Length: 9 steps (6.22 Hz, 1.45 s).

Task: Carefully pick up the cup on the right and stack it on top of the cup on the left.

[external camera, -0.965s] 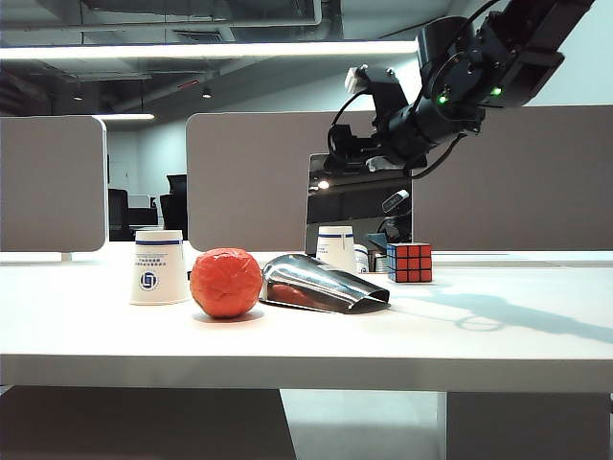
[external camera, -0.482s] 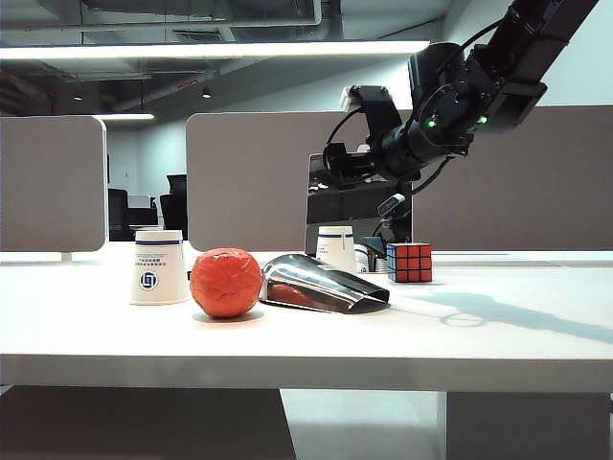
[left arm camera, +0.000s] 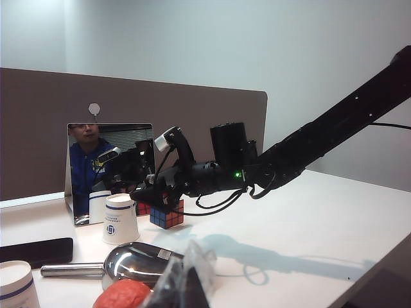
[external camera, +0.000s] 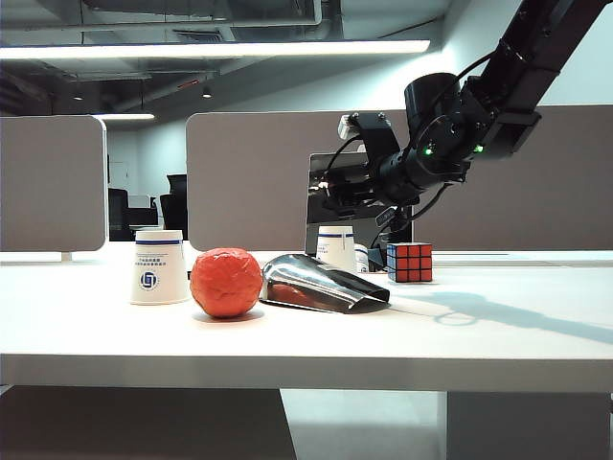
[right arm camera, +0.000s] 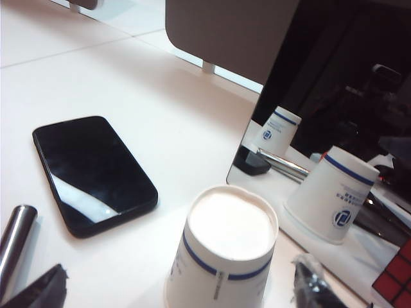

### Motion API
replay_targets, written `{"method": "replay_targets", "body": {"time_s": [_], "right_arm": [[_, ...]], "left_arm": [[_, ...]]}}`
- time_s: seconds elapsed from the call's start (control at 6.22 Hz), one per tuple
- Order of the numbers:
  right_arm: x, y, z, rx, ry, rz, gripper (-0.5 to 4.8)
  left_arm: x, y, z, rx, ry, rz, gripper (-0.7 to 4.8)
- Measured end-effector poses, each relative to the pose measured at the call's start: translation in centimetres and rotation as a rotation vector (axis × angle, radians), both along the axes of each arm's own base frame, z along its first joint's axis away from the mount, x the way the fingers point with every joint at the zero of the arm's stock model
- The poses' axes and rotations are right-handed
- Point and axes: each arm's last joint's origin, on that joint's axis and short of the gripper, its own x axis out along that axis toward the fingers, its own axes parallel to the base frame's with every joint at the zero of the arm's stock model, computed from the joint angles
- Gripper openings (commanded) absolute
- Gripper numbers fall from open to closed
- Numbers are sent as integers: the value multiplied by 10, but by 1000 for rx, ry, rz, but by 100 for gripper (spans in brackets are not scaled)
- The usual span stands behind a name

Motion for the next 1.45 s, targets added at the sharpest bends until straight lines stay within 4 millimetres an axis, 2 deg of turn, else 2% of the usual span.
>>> {"method": "replay_targets", "body": {"time_s": [0.16,0.32,0.64,0.96,1.29,1.45], "right_arm": [[7,3,-7,14,-25,15,479],[30,11,-15,39,-6,14,479],[35,12,-28,48,32,14,479],[41,3,-33,50,20,-14,479],[66,9,-15,106,-5,-20,479],[68,10,-36,85,66,-20,479]], "left_arm": [[0,0,0,0,2,0,-5],[0,0,0,-1,5,1,-5],[0,0,-1,-1,7,2,-5],[0,0,-1,-1,10,1,-5],[1,0,-1,-1,14,2,-5],[1,0,-1,-1,14,1,-5]]}}
